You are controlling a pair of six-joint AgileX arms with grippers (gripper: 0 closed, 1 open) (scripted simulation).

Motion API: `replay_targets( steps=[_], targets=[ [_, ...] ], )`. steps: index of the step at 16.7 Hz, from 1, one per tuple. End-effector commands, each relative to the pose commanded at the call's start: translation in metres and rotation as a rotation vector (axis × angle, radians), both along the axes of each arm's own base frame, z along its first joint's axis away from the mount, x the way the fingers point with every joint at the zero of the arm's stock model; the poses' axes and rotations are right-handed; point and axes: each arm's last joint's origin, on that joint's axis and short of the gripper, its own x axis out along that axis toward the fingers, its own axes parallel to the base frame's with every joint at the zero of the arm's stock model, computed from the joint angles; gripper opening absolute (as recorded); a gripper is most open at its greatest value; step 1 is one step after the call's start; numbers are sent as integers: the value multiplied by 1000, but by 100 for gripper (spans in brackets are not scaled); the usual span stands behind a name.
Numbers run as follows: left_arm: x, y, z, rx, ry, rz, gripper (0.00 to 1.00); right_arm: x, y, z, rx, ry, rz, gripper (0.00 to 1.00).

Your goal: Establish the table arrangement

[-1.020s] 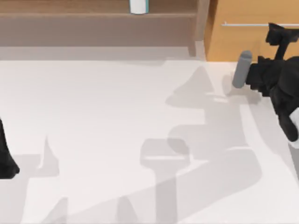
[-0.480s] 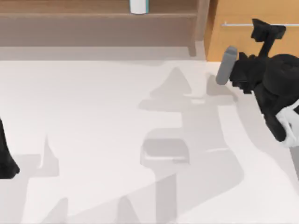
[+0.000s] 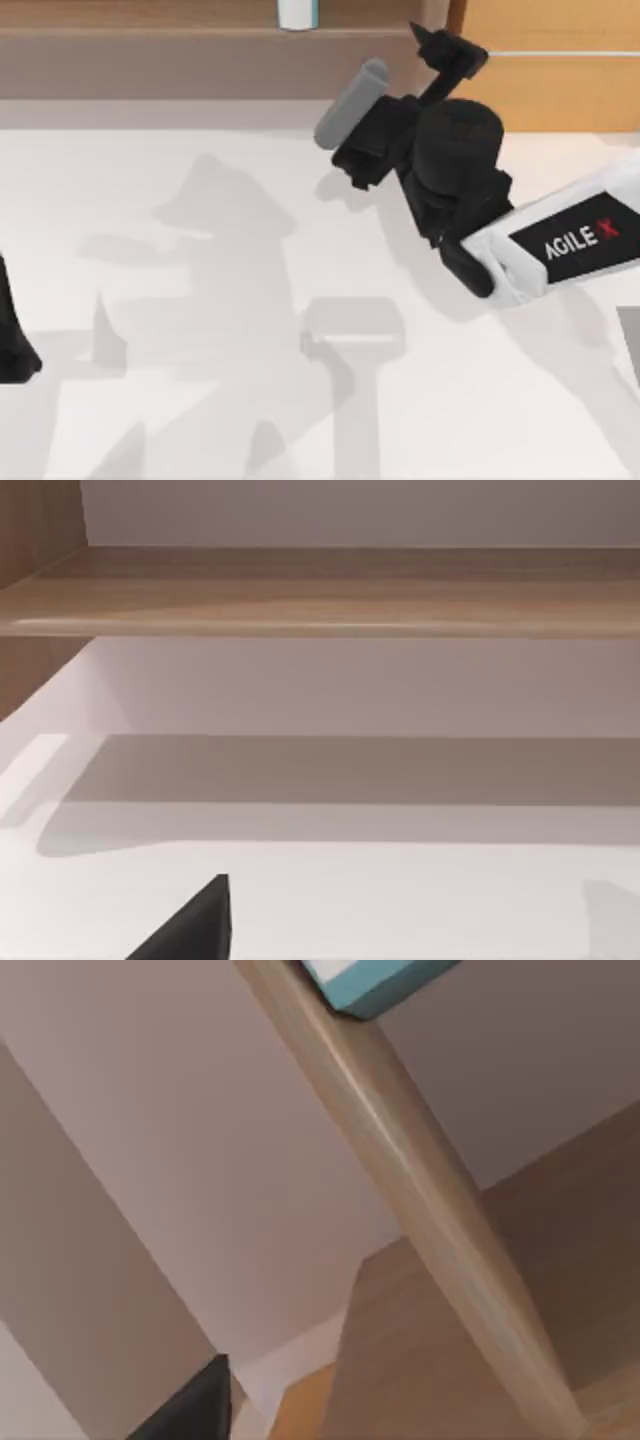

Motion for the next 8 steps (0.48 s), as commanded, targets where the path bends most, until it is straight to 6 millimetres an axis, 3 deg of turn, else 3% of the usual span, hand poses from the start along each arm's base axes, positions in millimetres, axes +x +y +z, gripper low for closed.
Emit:
replay_targets(
  steps=[4,8],
  targets=[
    [0,0,0,0,0,0,100,6,52,23,307,56,-28,100],
    [0,0,0,0,0,0,100,21,88,47,601,88,-92,100]
  ],
)
